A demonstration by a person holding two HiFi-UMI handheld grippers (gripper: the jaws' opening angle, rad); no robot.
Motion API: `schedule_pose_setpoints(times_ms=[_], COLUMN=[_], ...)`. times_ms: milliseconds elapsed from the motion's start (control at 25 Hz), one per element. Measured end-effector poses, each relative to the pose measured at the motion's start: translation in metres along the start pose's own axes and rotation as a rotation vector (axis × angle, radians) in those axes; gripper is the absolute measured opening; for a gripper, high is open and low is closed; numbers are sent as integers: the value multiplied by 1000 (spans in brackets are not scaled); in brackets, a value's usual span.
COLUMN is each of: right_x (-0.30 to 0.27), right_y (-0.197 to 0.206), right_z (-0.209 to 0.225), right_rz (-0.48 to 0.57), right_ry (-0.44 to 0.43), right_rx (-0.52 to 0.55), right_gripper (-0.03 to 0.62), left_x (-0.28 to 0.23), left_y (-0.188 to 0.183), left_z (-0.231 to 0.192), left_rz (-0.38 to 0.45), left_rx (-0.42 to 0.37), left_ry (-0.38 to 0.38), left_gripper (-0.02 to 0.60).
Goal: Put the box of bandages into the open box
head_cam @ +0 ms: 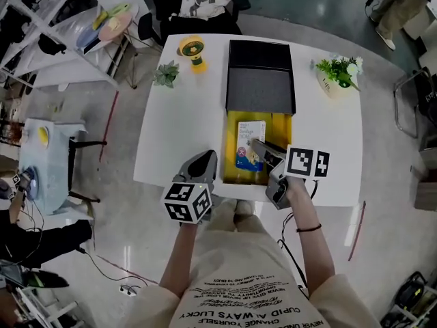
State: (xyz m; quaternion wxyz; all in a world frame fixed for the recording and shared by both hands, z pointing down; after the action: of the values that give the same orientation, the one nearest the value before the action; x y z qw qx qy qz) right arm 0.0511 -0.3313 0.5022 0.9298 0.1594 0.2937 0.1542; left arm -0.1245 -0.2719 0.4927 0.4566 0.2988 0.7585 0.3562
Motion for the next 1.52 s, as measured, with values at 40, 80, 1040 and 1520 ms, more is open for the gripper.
schedule_pose_setpoints(times_ms=[40,80,1040,1520], right_x=[-1,-2,-16,-20], right_y=[0,0,-2,-1], right_z=[1,3,15,20], right_rz=[-1,-3,-96,-93], right_ry=[1,1,197,316], right_rx=[-13,-26,40,131], right_gripper=[91,91,138,227], left_x=[-2,-3,-23,-27], left_y=[0,1,3,5], left_z=[-1,-1,-5,-3], left_rz=[-6,-12,-56,-63], left_rx=[2,3,-3,-4], left_ry=[5,11,61,61], left_gripper=[22,21,21,21])
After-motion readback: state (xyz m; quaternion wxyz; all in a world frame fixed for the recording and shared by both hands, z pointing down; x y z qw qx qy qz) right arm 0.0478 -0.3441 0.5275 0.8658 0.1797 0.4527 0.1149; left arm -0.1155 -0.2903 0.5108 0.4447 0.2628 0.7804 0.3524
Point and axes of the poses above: the fingertips, and each gripper's own axes: x backward along the fingers, z to its right, y out of its underside, the point moved 5 cm from there along x, backward along the fingers, and after that the axes turned 3 degrees about -z, right-handed, at the moved point
